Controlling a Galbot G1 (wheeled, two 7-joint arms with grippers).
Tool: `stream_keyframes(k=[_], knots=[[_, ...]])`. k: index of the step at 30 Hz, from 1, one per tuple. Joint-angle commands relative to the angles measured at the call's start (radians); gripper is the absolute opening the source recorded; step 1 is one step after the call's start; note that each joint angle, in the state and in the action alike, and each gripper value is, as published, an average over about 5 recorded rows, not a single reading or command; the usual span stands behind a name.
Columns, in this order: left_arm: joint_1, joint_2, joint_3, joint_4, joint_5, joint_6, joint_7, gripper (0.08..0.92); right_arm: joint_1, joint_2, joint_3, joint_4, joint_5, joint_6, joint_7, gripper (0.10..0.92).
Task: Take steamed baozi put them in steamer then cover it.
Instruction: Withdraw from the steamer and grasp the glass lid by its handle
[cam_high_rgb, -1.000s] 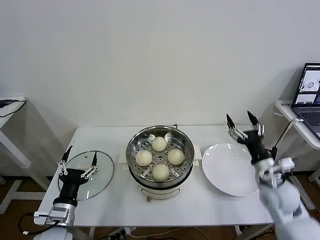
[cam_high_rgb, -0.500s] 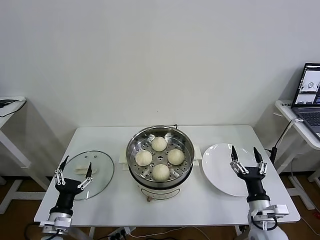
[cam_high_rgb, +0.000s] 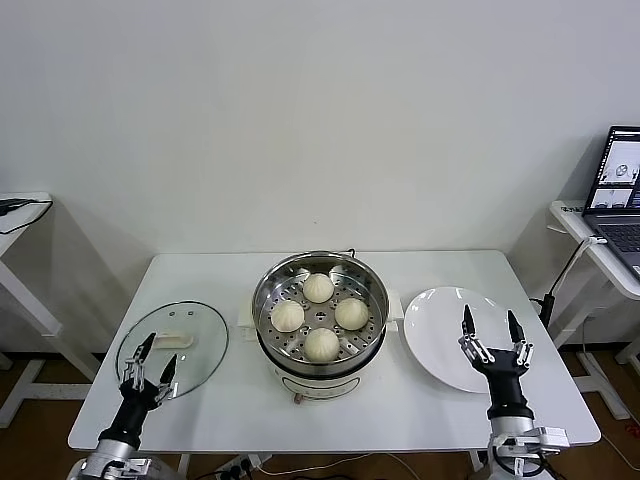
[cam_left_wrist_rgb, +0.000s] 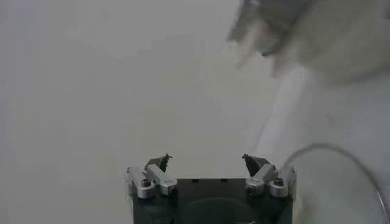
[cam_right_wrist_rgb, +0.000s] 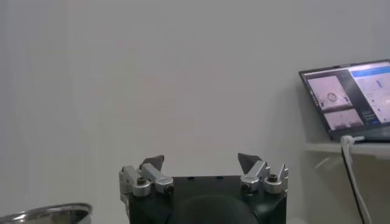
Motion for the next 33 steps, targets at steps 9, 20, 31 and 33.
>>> stream_keyframes(k=[9,20,31,33], knots=[[-0.240,0.017,-0.034,0.299,0.392,-0.036,-0.092,0.823,0.000,0.025,0.008,-0.029,-0.016,0.019,0.004,0.823],[-0.335,0.024,-0.046,0.359,0.404,-0.019,-0.074,0.823,-0.003,0.027,0.012,-0.033,-0.026,0.029,0.002,0.823],[-0.374,0.018,-0.029,0.389,0.416,-0.004,-0.067,0.823,-0.003,0.032,0.006,-0.047,-0.047,0.038,0.001,0.823],[-0.384,0.013,-0.026,0.404,0.424,-0.001,-0.069,0.823,-0.004,0.033,0.006,-0.049,-0.050,0.041,0.001,0.823]])
